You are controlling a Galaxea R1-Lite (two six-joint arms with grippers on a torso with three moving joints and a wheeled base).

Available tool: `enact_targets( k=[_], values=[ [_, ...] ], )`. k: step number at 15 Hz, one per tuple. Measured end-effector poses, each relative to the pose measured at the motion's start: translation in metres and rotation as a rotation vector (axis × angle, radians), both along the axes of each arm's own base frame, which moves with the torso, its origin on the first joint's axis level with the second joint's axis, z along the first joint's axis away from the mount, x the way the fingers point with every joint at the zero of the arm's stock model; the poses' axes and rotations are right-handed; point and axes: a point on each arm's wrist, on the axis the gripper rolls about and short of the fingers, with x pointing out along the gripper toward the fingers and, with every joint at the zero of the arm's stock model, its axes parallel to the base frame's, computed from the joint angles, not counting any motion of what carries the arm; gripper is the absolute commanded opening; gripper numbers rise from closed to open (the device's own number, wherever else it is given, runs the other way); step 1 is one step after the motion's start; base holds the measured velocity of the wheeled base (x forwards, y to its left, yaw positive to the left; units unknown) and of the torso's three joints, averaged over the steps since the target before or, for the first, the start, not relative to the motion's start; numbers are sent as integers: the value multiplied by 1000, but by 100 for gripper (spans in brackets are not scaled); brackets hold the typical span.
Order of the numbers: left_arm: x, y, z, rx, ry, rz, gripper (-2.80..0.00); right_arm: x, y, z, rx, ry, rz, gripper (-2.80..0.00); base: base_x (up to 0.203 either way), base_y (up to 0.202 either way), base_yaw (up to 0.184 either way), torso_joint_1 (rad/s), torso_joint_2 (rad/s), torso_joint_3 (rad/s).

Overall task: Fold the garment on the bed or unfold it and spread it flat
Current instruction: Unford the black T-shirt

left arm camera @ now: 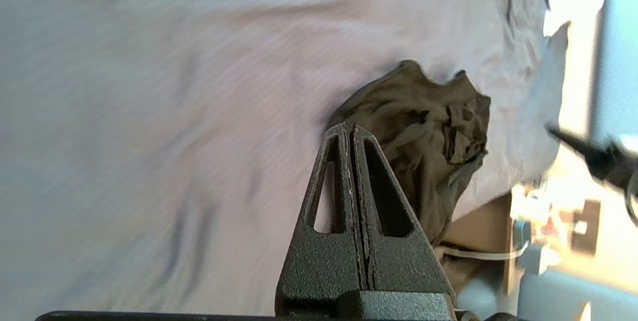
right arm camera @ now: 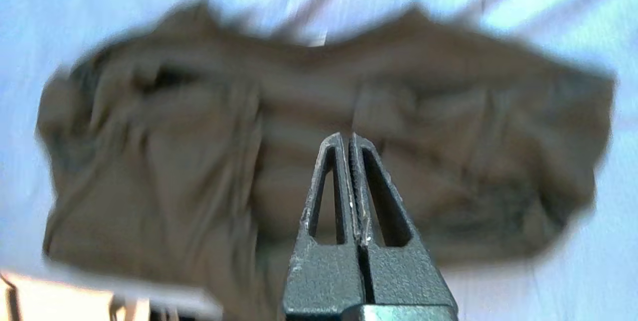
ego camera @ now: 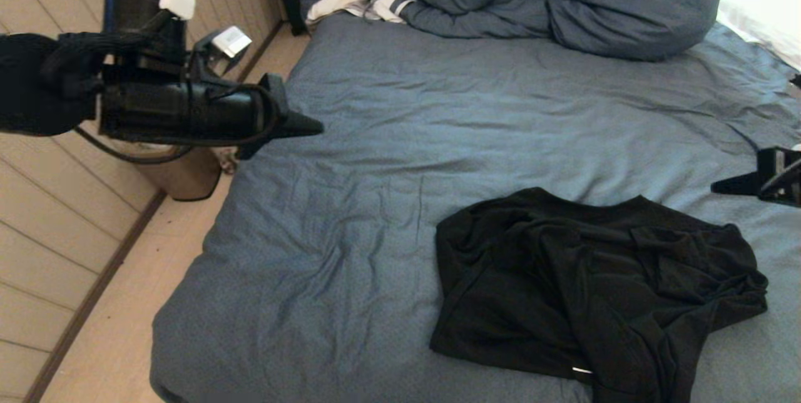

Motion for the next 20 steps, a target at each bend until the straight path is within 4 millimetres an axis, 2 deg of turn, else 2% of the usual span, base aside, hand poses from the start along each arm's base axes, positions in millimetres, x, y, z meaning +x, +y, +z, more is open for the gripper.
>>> enact_targets(
  k=[2,4,6,8,9,10,16,20],
  values=[
    [22,-37,-2,44,-23,-57,-280,32,-10,-3,50,16,-6,-280,0,0,0,0,0,0],
    [36,-80,-17,91,-86,-140,-280,57,-19,-14,91,47,-4,-280,0,0,0,0,0,0],
    [44,-117,-37,105,-159,-215,-280,73,-25,-27,108,86,-2,-280,0,0,0,0,0,0],
    [49,-143,-57,97,-185,-256,-280,80,-29,-36,111,112,-5,-280,0,0,0,0,0,0],
    [49,-150,-66,103,-174,-269,-46,81,-31,-38,112,117,-11,-280,0,0,0,0,0,0],
    [50,-155,-73,110,-163,-277,0,81,-33,-39,114,121,-15,-280,0,0,0,0,0,0],
    [52,-173,-112,205,-142,-309,0,83,-33,-46,117,143,-15,-280,0,0,0,0,0,0],
    [46,-182,-134,222,-130,-340,0,84,-36,-49,114,149,-15,-280,0,0,0,0,0,0]
  ],
)
